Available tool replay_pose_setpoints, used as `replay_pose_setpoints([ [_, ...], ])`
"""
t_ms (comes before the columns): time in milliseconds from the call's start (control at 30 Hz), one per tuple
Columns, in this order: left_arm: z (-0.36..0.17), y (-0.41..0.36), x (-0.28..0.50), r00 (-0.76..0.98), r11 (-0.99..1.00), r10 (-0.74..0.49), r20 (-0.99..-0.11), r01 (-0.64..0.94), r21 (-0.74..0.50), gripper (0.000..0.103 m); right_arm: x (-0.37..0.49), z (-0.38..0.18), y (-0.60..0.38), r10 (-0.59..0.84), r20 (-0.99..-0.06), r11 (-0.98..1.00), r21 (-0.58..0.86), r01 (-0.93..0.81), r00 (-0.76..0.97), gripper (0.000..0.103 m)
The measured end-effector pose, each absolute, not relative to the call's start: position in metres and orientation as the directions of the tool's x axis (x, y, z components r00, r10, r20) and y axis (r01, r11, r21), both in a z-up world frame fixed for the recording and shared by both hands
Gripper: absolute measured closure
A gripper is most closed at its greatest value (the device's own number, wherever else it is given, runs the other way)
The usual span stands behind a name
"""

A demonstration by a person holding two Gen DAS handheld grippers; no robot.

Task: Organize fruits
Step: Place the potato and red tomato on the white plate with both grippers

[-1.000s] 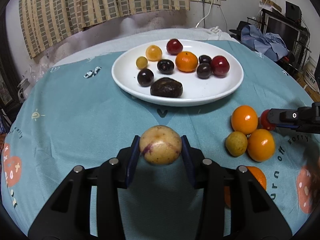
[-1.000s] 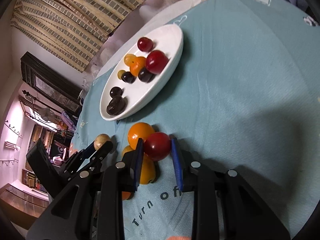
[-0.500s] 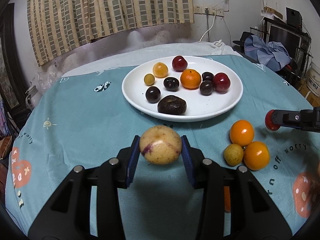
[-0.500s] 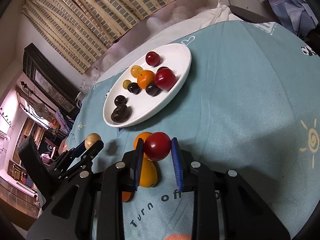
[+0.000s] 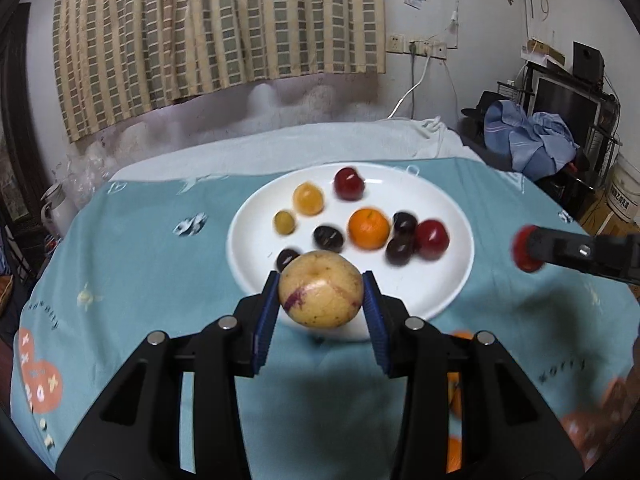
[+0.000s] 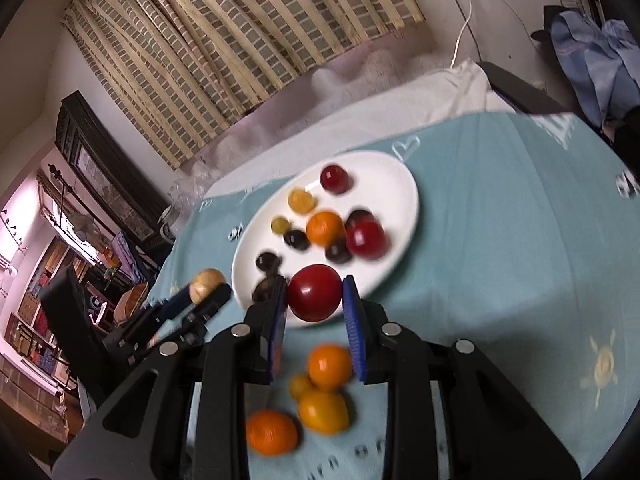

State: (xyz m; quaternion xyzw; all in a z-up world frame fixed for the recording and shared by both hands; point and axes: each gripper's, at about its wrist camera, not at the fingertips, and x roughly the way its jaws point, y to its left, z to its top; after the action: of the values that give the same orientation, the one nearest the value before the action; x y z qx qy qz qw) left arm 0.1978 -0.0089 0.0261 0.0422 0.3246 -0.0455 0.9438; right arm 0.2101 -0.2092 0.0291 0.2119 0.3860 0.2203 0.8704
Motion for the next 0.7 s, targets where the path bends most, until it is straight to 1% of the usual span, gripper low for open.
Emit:
replay_pose_setpoints([
  [167, 0.011, -0.027, 0.226, 0.757, 0.989, -0.086, -0.647, 0.141, 0.033, 0.06, 0.254, 0.015, -0.19, 0.552, -0.608, 0.811, 0.55, -0.199, 0.57, 0.073],
  [200, 0.006, -0.028, 0.231, 0.748, 0.989, -0.095, -0.656, 0.147, 0.025, 0.059, 0.258, 0.009, -0.187, 0.554, -0.617, 0.811, 0.552, -0.193, 0.56, 0.066],
  [233, 0.002, -0.029, 0.233, 0.746, 0.989, -0.097, -0.659, 0.148, 0.021, 0.052, 0.263, 0.002, -0.182, 0.546, -0.64, 0.819, 0.543, -0.184, 0.541, 0.059],
  [267, 0.0, -0.028, 0.233, 0.744, 0.989, -0.101, -0.66, 0.149, 0.017, 0.046, 0.264, 0.0, -0.18, 0.536, -0.654, 0.827, 0.533, -0.179, 0.533, 0.044],
  [300, -0.003, -0.026, 0.232, 0.744, 0.989, -0.1, -0.66, 0.147, 0.016, 0.041, 0.263, -0.001, -0.179, 0.524, -0.662, 0.836, 0.519, -0.177, 0.536, 0.042],
  [333, -0.003, -0.025, 0.231, 0.747, 0.99, -0.094, -0.658, 0.141, 0.019, 0.038, 0.261, 0.001, -0.18, 0.514, -0.659, 0.842, 0.508, -0.179, 0.549, 0.042],
  [467, 0.002, -0.01, 0.219, 0.753, 0.993, -0.095, -0.652, 0.118, -0.008, 0.037, 0.245, 0.013, -0.188, 0.512, -0.628, 0.842, 0.503, -0.196, 0.586, 0.042],
  [600, 0.003, -0.001, 0.194, 0.744, 0.992, -0.097, -0.661, 0.122, -0.009, 0.033, 0.224, 0.019, -0.19, 0.511, -0.633, 0.847, 0.487, -0.215, 0.581, 0.042],
  [700, -0.003, -0.003, 0.168, 0.718, 0.986, -0.13, -0.683, 0.166, -0.014, 0.033, 0.199, 0.011, -0.195, 0.525, -0.64, 0.84, 0.495, -0.221, 0.561, 0.042],
])
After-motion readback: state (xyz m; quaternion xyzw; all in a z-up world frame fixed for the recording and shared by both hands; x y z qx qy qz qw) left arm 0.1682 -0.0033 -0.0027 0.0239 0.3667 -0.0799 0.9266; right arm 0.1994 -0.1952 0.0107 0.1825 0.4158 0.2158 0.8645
